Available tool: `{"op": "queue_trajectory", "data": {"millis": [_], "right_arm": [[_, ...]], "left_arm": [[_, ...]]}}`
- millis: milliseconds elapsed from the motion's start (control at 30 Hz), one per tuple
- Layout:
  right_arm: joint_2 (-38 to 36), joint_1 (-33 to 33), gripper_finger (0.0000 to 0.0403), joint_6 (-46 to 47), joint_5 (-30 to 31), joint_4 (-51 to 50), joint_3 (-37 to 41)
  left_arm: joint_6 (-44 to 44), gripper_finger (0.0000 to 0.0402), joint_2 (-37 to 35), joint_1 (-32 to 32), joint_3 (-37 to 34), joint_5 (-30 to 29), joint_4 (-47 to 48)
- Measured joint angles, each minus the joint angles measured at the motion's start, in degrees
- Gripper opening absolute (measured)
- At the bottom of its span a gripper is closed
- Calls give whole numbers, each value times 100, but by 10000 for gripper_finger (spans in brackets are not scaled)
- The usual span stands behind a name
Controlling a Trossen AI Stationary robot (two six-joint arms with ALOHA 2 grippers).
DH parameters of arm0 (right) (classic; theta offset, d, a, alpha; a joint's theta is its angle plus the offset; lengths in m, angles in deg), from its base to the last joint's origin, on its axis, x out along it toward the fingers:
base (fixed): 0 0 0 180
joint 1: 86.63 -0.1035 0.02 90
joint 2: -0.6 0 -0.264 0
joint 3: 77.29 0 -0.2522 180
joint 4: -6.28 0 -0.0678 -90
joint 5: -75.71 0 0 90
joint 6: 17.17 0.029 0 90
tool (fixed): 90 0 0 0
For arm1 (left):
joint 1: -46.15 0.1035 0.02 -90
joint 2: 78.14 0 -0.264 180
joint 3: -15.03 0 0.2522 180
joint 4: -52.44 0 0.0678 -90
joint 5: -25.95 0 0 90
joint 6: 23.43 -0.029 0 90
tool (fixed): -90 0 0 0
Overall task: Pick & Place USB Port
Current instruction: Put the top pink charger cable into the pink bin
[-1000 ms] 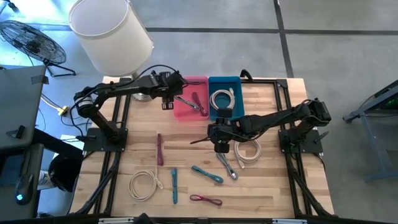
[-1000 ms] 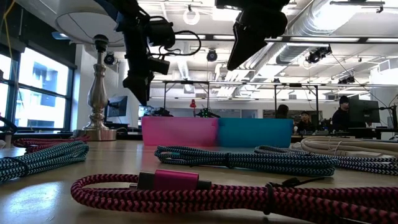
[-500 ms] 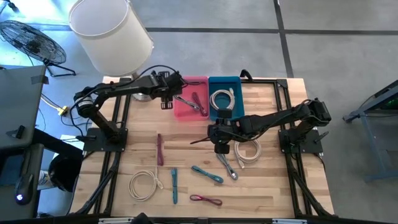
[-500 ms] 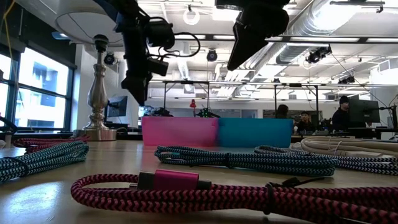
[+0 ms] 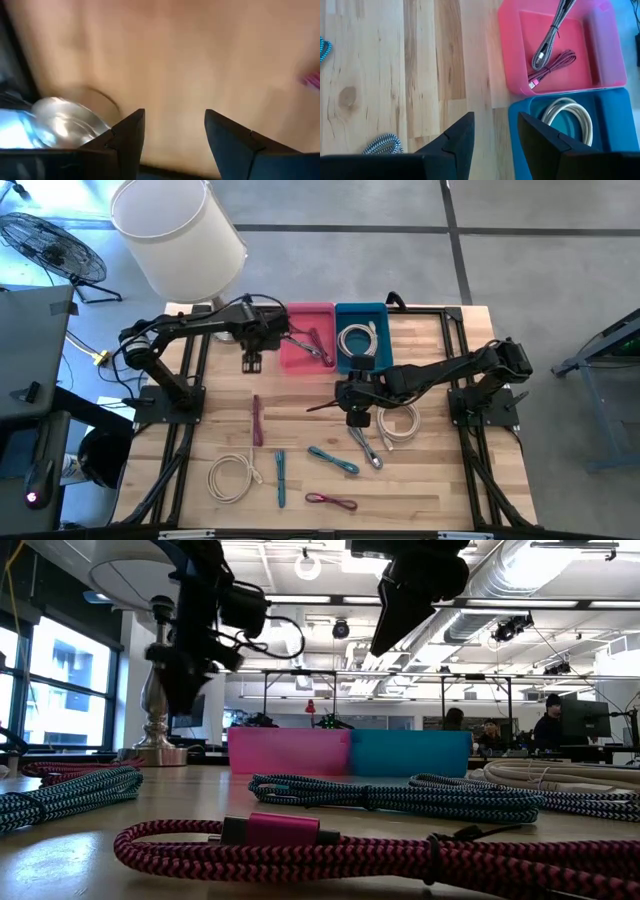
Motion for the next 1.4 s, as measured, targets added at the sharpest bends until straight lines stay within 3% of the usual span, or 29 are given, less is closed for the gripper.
{"op": "queue_trajectory", "data": {"millis": [167,300,533,800,933,1167,1400], "right_arm": [[0,0,142,-28,29,3,0],[0,-1,142,-60,29,4,0],[0,0,142,-187,-134,-229,0],[0,-20,142,-21,282,-1241,0],[0,-68,142,-35,553,-1351,0],[0,-174,142,-243,546,-1340,0],[0,-360,142,-402,546,-1444,0]], "left_arm": [[688,200,-2,-487,0,593,799],[1397,200,-4,-1065,0,1113,915],[2976,200,-4,-2523,0,1142,944],[5940,200,-4,-4464,0,466,829],[7488,200,-4,-5089,-2,-253,588],[9192,200,-4,-5430,-9,-1100,668],[9819,200,-4,-5333,-622,-744,543]]}}
